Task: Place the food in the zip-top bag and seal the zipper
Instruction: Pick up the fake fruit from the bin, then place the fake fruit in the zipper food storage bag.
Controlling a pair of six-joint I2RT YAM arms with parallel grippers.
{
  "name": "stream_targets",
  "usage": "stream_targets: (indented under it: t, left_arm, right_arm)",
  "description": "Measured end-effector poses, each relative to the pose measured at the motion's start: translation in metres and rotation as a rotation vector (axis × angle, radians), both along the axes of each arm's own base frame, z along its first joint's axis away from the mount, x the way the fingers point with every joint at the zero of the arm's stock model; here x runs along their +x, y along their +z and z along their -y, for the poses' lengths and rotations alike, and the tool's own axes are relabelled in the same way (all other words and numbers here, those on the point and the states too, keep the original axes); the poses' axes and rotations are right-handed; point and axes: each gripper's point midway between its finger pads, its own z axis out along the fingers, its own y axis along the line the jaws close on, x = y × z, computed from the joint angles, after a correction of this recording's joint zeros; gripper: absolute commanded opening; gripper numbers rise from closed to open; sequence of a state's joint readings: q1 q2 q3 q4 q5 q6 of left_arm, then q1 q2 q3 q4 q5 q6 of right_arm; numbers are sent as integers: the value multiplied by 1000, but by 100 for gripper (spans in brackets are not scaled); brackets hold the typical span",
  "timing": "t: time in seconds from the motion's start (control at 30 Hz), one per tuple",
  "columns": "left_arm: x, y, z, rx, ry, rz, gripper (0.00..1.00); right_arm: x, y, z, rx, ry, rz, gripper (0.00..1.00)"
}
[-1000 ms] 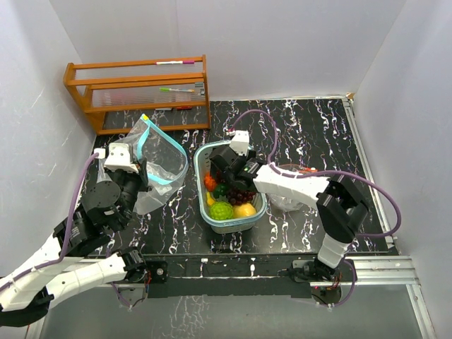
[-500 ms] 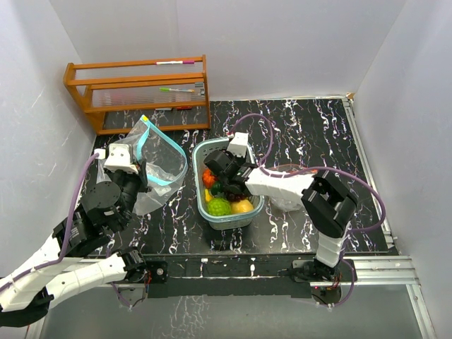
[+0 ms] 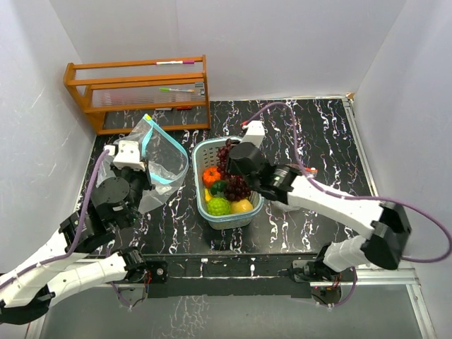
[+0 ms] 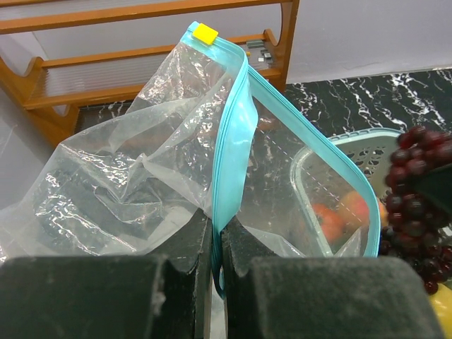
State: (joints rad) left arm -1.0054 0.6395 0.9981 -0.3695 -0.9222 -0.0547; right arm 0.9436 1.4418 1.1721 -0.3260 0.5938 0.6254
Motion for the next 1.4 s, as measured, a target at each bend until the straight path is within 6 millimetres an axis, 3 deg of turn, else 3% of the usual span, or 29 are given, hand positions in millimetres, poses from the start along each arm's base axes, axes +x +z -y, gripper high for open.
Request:
stream_targets:
  t: [0.13,0.27,0.5,0.8,1.1,1.23,1.4]
  left_arm:
    - [5,-1,4,27,11,-5,0]
    - [9,-5,11,46,10,-15,0]
    - [16,-8,39,46,-56,-53,0]
    - [15,-15,60,3,-135,-90,0]
    - [11,-51,86,-3,-246,-145,0]
    - [10,-49,92,-27,-277,-135,0]
    - [7,-38,95,-77,-304,-107,0]
  right_arm:
    - [-17,48,12,47,88,77,23]
    - [-32,79,16,73,181,135,23]
    - [-68,129,-7,131,478,218,23]
    - [-117,162,-34,239,804,297,23]
    - [-147,199,-44,368,967,393,23]
    - [-154,199,-50,405,1019,402,23]
    - [-159,179,-57,418,1056,358,23]
